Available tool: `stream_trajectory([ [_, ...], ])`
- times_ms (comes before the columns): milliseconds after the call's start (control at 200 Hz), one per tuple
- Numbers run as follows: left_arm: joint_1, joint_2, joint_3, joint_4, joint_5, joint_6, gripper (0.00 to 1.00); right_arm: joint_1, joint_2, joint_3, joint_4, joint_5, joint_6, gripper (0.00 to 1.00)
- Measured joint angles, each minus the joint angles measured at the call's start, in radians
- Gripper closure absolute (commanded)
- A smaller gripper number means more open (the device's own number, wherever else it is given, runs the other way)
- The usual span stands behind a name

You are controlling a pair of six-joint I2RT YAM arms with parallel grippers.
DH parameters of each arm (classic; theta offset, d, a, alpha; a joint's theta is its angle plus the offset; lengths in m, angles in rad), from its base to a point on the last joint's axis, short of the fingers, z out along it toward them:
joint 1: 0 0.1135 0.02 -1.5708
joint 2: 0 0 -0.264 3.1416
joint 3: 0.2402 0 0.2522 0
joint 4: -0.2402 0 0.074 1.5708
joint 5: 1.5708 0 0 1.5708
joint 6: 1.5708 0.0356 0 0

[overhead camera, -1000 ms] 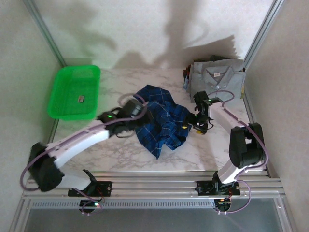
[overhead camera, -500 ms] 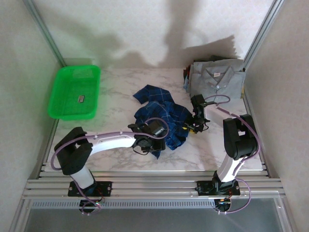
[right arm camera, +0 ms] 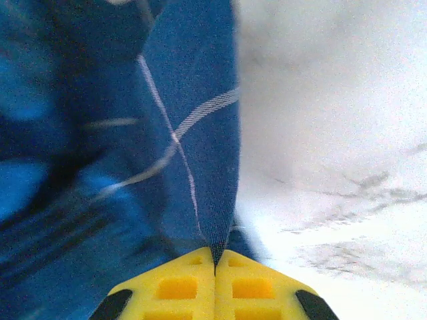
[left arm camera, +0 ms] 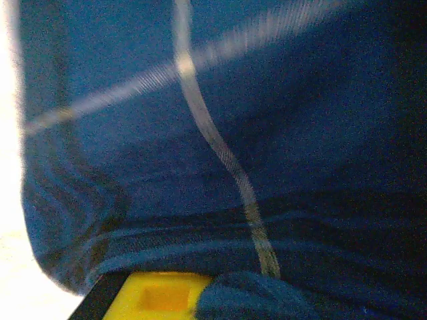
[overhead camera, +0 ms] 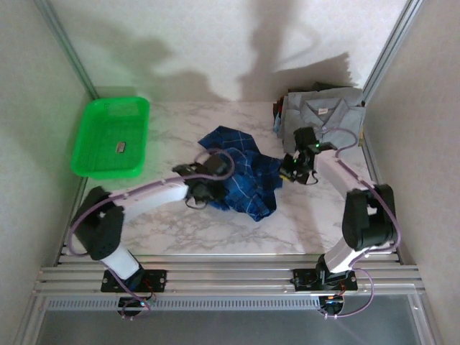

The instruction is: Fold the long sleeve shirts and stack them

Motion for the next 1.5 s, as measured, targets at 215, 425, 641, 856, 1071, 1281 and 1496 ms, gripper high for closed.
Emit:
stream_trajectory([
  [215, 0.168, -0.136, 0.275, -0.072, -0.168, 0.081, 1.0, -0.042, -0.195, 0.287, -0.025, -0.065, -0.006, 1.0],
  [425, 0.257, -0.095, 0.622, -0.084, -0.254, 0.224, 1.0, -0.134, -0.21, 0.508, 0.04, -0.167, 0.036, 1.0],
  [641, 0.368, 0.119, 1.098, -0.053, -0.248, 0.407, 1.0, -0.224, -0.01, 0.852, 0.152, -0.264, 0.151, 1.0],
  [856, 0.512, 0.241, 1.365, 0.0, -0.129, 0.473, 1.0, -0.249, 0.222, 1.271, 0.182, -0.332, 0.259, 1.0],
  [1071, 0.557, 0.171, 1.332, 0.134, -0.009, 0.535, 1.0, -0.259, 0.269, 1.416, 0.209, -0.382, 0.341, 1.0],
  [1281, 0.55, -0.026, 1.079, 0.226, 0.132, 0.581, 0.99, -0.265, 0.07, 1.089, 0.176, -0.393, 0.261, 1.0],
  [1496, 0.431, -0.45, 0.327, 0.42, 0.223, 0.481, 0.98, -0.274, -0.346, 0.435, 0.107, -0.37, 0.156, 1.0],
])
